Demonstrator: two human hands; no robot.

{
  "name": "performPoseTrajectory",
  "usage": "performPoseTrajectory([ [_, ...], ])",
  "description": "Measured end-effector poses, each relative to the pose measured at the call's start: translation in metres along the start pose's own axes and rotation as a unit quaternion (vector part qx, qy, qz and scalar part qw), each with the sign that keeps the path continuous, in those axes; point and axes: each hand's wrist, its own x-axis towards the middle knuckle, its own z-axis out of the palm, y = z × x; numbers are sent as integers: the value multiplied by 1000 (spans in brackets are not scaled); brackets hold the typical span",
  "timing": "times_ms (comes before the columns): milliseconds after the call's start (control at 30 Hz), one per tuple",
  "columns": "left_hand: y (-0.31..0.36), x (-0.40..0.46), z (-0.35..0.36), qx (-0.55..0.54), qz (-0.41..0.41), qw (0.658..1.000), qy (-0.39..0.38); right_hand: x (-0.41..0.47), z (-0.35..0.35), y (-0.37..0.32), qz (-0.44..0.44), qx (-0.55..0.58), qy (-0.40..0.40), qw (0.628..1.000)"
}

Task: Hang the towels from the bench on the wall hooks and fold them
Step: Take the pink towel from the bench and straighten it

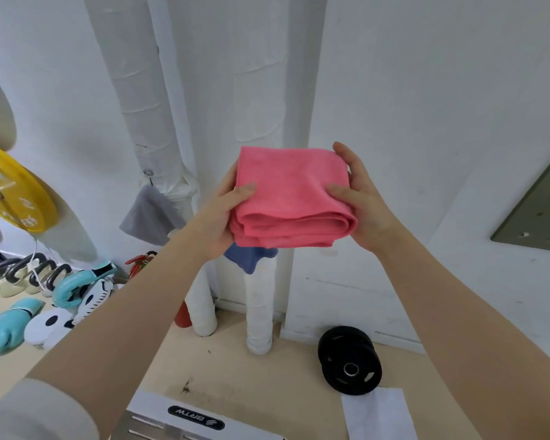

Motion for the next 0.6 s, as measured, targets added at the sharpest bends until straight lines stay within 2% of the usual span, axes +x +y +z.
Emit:
performPoseTrajectory([
  [167, -1, -8, -13, 20, -21, 1000, -10, -10, 15, 2, -9, -105, -49, 993],
  [300, 3, -10, -20, 14, -15, 1000, 19, -14, 26, -2, 7, -154, -116, 981],
  [367, 5, -11, -26, 34, 6, 999, 7, -13, 33, -5, 16, -88, -65, 994],
  [400, 8, -12, -29, 60, 17, 998, -2, -10, 37, -9, 37, -28, -4, 999],
  [467, 13, -15, -32, 111, 26, 993, -18, 0, 40, -17, 98, 110, 101, 984],
  [533, 18, -16, -33, 130, 26, 991, -22, 12, 41, -24, 129, 182, 121, 967],
  [600, 25, -17, -33, 117, 25, 993, -16, 19, 48, -32, 110, 166, 89, 976],
])
